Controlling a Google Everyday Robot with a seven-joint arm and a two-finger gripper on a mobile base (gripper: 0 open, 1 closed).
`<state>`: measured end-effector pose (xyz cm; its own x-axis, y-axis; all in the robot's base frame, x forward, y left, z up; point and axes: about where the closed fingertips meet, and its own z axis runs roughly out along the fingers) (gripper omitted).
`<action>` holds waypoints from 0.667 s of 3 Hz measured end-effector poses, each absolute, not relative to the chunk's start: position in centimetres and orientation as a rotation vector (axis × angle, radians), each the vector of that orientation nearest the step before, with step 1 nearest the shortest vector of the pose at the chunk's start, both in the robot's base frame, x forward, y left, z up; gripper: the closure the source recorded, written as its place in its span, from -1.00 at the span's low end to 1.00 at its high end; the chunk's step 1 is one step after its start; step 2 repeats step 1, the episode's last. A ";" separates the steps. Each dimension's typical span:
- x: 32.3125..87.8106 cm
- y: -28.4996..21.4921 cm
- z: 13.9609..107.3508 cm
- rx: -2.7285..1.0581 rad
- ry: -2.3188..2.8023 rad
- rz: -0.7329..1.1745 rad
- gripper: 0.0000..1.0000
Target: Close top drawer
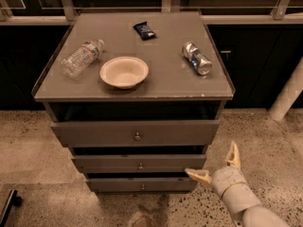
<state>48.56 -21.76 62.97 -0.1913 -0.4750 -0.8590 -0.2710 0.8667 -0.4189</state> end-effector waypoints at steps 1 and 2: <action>48.6 -21.8 63.0 -0.567 1.787 -0.202 -1.00; 48.6 -21.8 63.0 -0.567 1.787 -0.202 -1.00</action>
Offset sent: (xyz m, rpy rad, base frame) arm 0.0000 0.0000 0.0000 0.0000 0.0000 0.0000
